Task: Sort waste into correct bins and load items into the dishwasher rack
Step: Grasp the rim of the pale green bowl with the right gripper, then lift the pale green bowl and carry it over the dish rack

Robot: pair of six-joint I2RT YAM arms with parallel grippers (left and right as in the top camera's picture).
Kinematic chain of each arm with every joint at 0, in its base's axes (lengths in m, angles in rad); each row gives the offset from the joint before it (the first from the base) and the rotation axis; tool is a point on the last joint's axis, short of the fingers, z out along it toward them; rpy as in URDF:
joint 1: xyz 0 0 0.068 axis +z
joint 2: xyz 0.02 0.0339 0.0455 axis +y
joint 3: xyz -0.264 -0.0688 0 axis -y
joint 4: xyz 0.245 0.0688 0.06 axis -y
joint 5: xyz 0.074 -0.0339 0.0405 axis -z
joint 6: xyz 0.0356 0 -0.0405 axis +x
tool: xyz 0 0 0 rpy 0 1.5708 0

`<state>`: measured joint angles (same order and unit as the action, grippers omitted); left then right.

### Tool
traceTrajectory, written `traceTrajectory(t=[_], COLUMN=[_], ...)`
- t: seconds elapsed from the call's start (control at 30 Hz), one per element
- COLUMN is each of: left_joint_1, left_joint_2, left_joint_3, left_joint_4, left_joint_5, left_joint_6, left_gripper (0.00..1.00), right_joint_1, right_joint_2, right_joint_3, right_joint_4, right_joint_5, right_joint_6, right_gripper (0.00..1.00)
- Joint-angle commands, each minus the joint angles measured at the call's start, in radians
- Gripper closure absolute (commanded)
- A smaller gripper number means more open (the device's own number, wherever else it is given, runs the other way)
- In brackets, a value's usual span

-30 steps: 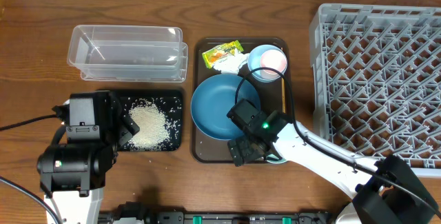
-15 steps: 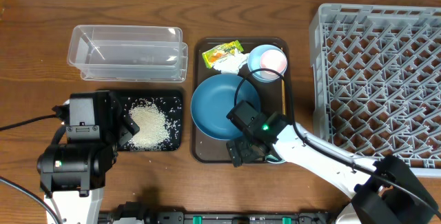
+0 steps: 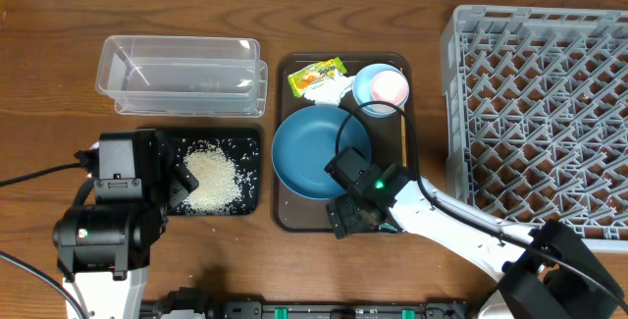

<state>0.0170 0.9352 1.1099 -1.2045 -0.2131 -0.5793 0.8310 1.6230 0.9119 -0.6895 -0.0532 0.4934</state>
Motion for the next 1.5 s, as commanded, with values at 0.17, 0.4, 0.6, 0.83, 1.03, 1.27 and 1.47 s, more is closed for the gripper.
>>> traceTrajectory(t=[0.17, 0.4, 0.6, 0.83, 1.03, 1.27, 1.47], left_joint_1=[0.004, 0.004, 0.004, 0.004, 0.004, 0.004, 0.004], left_joint_2=[0.000, 0.000, 0.000, 0.000, 0.000, 0.000, 0.000], left_joint_3=[0.013, 0.013, 0.013, 0.013, 0.013, 0.013, 0.013], left_joint_4=[-0.003, -0.003, -0.003, -0.003, -0.003, -0.003, -0.003], left_joint_5=[-0.012, -0.012, -0.012, -0.013, -0.013, -0.012, -0.013], left_joint_6=[0.001, 0.001, 0.002, 0.001, 0.002, 0.001, 0.001], left_gripper=[0.07, 0.07, 0.08, 0.07, 0.07, 0.07, 0.07], right_joint_1=[0.014, 0.014, 0.012, 0.011, 0.003, -0.035, -0.113], right_joint_2=[0.008, 0.008, 0.008, 0.008, 0.008, 0.001, -0.016], right_joint_3=[-0.023, -0.024, -0.007, 0.050, 0.078, 0.182, 0.338], right_joint_4=[-0.002, -0.007, -0.028, -0.101, -0.140, -0.275, -0.416], right_joint_5=[0.047, 0.049, 0.045, 0.045, 0.045, 0.045, 0.045], right_joint_6=[0.007, 0.008, 0.008, 0.008, 0.029, 0.037, -0.007], right_gripper=[0.38, 0.60, 0.71, 0.86, 0.99, 0.99, 0.99])
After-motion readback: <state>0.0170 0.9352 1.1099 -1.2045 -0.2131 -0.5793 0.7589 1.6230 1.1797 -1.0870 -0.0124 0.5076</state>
